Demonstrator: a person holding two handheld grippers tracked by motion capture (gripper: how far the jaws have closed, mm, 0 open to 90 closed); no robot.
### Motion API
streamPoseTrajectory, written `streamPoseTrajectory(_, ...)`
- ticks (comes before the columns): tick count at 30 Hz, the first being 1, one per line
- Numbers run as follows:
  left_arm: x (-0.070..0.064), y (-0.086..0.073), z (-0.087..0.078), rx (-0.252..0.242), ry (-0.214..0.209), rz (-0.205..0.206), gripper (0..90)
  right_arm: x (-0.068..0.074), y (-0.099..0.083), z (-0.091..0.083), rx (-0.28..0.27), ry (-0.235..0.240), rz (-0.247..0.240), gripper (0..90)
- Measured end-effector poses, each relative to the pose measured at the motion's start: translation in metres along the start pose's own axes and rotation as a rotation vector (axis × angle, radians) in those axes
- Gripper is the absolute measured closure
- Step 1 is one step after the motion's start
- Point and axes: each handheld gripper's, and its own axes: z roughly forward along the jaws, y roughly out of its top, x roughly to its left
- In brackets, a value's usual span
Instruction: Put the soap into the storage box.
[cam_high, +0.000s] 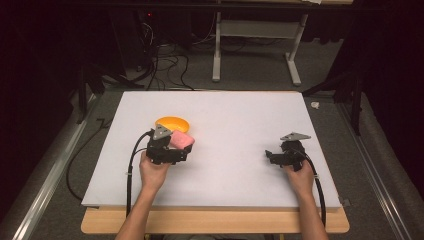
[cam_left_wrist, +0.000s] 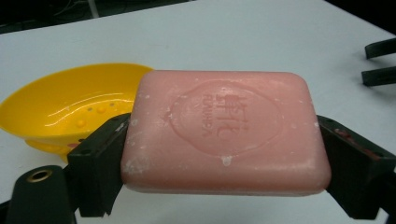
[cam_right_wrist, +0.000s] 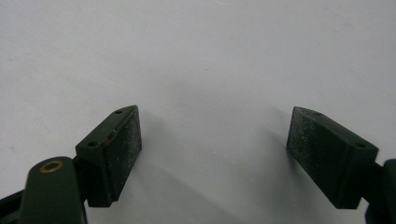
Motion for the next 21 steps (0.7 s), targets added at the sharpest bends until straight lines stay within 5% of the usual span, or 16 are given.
streamPoseTrajectory(21,0.022,0.026,0.0,-0.005,0.058,-0.026,13.7,0.0,0.0,0.0,0.001,0.0,-0.001,18.5)
